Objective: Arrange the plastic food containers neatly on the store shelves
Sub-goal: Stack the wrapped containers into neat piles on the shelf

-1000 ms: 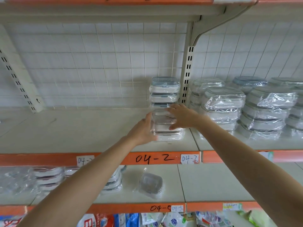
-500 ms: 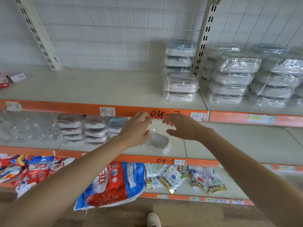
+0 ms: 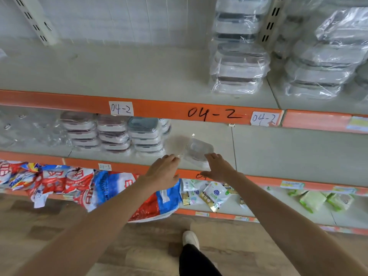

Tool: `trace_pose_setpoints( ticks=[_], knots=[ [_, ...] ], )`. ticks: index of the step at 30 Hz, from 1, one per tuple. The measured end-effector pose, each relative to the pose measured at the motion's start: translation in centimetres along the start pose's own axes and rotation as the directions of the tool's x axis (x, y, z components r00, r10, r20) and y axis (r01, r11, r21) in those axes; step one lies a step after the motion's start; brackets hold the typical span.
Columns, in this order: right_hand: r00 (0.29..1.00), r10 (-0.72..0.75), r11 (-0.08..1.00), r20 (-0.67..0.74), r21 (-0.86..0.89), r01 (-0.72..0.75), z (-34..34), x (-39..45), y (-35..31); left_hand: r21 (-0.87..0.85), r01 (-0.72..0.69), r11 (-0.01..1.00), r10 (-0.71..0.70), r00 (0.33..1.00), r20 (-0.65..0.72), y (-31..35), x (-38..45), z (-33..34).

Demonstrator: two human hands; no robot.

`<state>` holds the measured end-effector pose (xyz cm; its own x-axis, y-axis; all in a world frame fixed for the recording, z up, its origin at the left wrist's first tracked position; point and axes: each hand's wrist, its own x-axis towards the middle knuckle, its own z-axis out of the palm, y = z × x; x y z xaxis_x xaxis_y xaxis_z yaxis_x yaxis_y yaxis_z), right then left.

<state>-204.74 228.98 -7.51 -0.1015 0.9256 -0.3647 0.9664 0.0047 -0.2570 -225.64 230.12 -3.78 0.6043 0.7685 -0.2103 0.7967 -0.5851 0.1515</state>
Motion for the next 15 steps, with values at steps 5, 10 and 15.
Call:
trace_pose_setpoints(
  ticks=[5,10,15],
  knots=[
    [0.993,0.074,0.997,-0.089,-0.017,-0.076,2.6,6.5,1.8,-0.067,0.021,0.998,-0.022,1.000,-0.014,-0.9,2.9,4.3],
    [0.980,0.145,0.989,-0.137,0.024,-0.143,3.4,9.6,3.1,-0.064,0.044,0.997,-0.045,0.999,-0.006,-1.6,5.1,6.1],
    [0.961,0.209,0.968,-0.180,0.175,-0.178,5.0,6.1,4.2,-0.052,0.045,0.998,-0.039,0.994,0.105,-0.6,7.3,6.1]
  ],
)
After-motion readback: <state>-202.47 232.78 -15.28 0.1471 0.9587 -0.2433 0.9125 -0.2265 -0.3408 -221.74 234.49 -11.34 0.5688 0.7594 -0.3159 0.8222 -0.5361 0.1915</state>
